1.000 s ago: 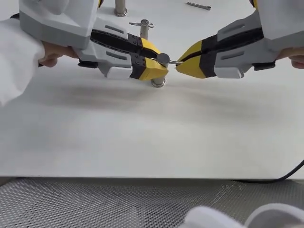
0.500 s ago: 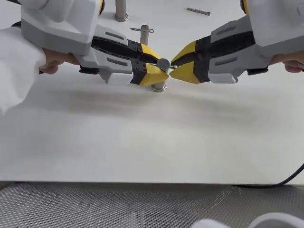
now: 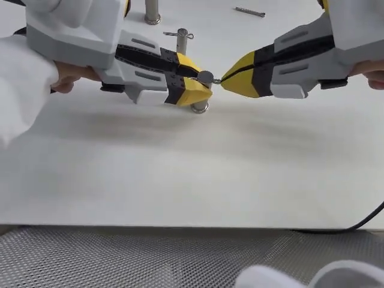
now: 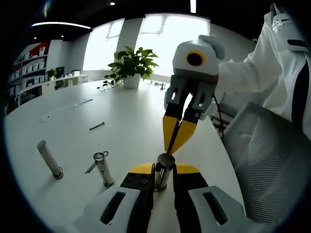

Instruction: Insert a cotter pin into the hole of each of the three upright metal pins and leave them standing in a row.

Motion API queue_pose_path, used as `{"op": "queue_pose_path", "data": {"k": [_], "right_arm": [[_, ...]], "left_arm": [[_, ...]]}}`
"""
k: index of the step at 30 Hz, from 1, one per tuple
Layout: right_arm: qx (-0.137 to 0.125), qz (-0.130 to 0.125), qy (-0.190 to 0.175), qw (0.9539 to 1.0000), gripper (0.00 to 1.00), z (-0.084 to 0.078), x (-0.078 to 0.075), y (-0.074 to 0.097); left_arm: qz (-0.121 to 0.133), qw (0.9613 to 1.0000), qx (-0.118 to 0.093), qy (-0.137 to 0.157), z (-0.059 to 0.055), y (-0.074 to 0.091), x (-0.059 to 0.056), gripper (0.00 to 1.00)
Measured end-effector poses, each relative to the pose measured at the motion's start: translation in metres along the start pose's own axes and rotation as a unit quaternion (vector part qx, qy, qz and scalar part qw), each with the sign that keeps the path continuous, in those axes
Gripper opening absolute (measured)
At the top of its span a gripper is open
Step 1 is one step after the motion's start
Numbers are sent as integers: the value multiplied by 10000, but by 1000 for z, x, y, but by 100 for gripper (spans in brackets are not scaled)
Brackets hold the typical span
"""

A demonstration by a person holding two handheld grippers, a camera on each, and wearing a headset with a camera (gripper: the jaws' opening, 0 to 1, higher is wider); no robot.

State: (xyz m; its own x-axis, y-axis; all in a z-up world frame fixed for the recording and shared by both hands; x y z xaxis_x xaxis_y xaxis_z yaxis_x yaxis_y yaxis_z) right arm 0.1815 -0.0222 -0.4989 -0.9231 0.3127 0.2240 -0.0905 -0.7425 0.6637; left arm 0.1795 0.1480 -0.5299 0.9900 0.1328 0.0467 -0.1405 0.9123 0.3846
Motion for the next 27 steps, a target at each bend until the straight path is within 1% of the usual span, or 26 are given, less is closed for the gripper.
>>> {"op": "queue_pose_path", "data": {"k": [5,7,8,10,14,15,17,18,20,21,22,24,25,27], "right_arm": [[21,-4,-14,10000,0,0,2,-2],[10,-11,-28,10000,0,1,1,-1],[-5,-8,-34,10000,0,1,1,0],[-53,-27,-54,10000,0,2,2,0],[-64,-57,-145,9999,6,2,3,0],[-50,-66,-138,9999,7,2,3,-1],[-31,-82,-161,9998,10,1,4,0],[-45,-81,-182,9998,11,1,4,0],[-95,-72,-244,9996,11,1,6,1],[-108,-79,-264,9996,11,1,7,1],[-113,-82,-283,9995,12,1,7,1],[-104,-89,-307,9994,12,0,7,2],[-100,-95,-309,9994,12,0,8,2],[-97,-101,-319,9994,13,1,10,1]], "left_arm": [[37,10000,-20,87,1,0,-1,13],[48,9998,-26,208,1,0,-1,13],[47,9997,-26,223,1,0,-1,13],[46,9998,-23,190,1,0,-1,13],[45,9999,-35,146,1,-1,-1,13],[39,9998,-65,163,1,-1,-1,13],[26,9991,-205,373,1,0,-1,14],[23,9991,-222,374,1,1,-1,15],[54,9993,-208,303,1,3,-2,19],[57,9995,-174,240,0,4,-3,23],[65,9997,-149,206,-1,5,-4,30],[35,9995,-180,274,-2,7,-7,41],[2,9992,-245,309,-2,9,-9,46],[2,9992,-252,300,-3,12,-13,51]]}}
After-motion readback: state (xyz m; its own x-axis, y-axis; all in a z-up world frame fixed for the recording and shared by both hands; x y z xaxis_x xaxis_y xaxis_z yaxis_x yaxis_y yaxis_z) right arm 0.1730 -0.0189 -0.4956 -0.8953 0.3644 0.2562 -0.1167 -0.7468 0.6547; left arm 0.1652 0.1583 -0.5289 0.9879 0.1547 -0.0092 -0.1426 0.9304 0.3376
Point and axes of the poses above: the centre of the closed fingertips' face, and the gripper's own axes: y roughly backward along the fingers, x roughly to its left, z roughly out of its top, the point moved 10 cm from there along y, roughly backward along the fingers, and after that the axes turned 15 degrees about -y, right-handed, at the moved point
